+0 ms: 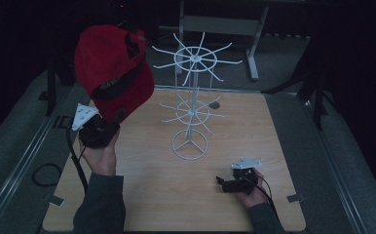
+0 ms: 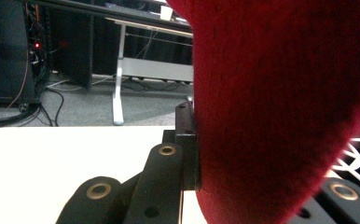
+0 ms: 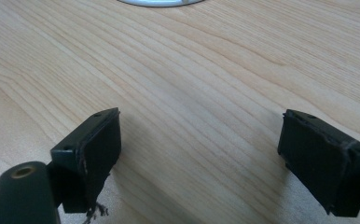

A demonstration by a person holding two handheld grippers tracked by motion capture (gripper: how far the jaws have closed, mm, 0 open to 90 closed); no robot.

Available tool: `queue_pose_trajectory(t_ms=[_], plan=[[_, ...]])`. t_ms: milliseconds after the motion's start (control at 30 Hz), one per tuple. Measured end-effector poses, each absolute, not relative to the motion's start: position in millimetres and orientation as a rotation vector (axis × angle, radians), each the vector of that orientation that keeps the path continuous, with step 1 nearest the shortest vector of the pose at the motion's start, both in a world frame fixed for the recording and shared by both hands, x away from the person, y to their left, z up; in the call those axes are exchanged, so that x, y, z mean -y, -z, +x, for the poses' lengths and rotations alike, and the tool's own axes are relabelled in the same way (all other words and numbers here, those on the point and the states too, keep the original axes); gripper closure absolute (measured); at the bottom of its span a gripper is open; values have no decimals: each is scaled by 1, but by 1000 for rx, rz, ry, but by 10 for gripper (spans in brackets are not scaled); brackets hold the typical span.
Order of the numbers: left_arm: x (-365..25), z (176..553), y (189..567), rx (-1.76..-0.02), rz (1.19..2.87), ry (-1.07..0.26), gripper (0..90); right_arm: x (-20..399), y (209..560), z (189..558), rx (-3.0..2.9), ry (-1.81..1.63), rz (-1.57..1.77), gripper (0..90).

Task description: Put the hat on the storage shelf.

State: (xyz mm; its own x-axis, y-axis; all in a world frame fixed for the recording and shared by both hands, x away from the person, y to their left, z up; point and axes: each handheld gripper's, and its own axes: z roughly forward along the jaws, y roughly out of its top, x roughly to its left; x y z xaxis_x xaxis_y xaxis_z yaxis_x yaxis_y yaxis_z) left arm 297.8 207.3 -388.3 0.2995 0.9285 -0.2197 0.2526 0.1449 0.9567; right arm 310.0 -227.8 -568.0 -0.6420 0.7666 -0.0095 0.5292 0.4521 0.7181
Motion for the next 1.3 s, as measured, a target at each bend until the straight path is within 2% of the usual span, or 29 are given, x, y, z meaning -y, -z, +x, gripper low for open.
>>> queue_pose_trajectory(t_ms=[1300], plan=[[-202,301,372,-1146,1362,-719,855,228,568,310,-2374,-1000,1104,131]])
